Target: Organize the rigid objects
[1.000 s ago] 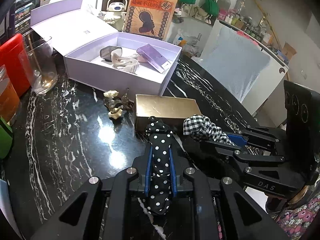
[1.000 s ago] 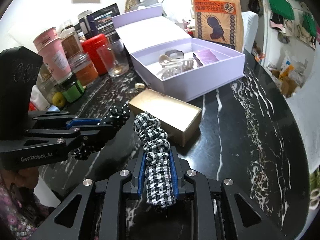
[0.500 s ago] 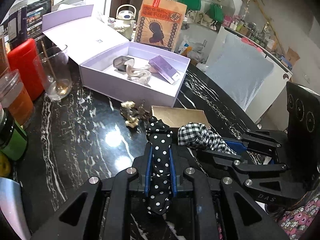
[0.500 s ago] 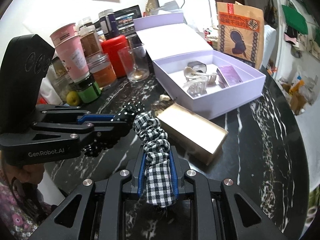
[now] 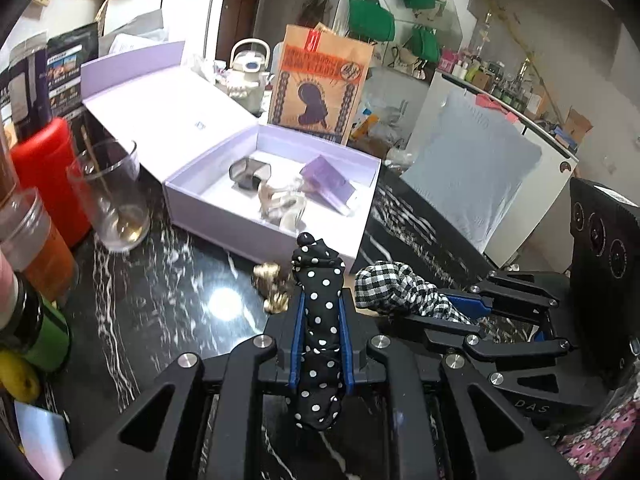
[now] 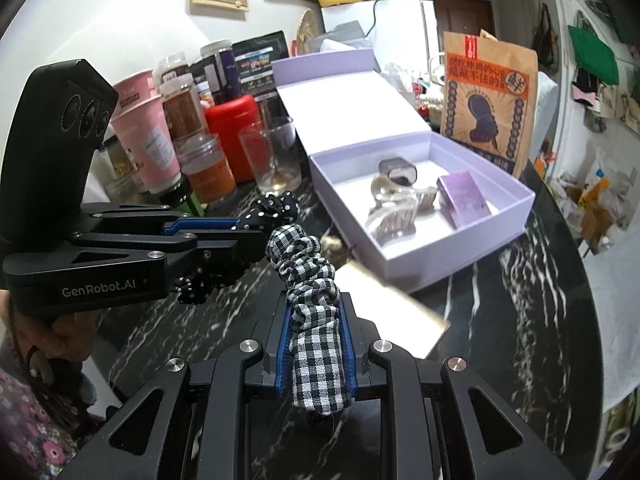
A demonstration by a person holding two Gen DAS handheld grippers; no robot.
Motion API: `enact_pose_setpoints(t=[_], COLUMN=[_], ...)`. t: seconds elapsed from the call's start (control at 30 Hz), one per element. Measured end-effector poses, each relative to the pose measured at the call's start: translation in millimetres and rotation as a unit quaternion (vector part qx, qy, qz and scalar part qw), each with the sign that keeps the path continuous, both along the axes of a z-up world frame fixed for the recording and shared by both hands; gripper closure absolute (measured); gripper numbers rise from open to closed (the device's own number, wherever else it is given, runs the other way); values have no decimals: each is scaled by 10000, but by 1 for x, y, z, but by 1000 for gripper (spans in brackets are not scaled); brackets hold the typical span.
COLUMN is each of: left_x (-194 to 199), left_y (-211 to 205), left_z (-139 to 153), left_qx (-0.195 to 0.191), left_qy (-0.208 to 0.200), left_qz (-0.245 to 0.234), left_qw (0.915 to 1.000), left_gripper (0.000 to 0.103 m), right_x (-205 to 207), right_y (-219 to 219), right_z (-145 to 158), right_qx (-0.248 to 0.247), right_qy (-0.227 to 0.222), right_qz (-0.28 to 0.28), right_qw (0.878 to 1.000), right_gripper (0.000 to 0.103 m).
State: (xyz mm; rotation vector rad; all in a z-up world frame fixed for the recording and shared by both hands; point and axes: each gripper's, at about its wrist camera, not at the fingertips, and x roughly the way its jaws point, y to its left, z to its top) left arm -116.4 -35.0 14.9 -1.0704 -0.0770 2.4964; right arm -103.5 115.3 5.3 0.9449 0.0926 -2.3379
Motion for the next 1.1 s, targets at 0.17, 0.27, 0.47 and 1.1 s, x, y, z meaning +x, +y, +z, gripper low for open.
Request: enact_pose_setpoints(t=[0.17, 0.27, 0.47, 1.1], left_x=[-11, -17, -31, -91], left_y=[4, 5, 11, 24], left_z=[10, 13, 18, 22], left_qx=[-3, 39, 1, -12], left_qy=[131, 155, 220, 246], left_qz=[-39, -62, -139, -292], left_qw=[9999, 9999, 9997, 9993], left_gripper=[87, 87, 87, 87], right_x=[-11, -18, -32, -84], right_y=[3, 5, 12, 24], right_z=[10, 14, 20, 29], right_qx=[-3, 29, 49, 209], right_qy=[109, 163, 209, 262], right_qz=[-42, -62, -78, -188], right_qw=[9999, 9998, 9997, 9993], right_gripper=[82, 82, 81, 82])
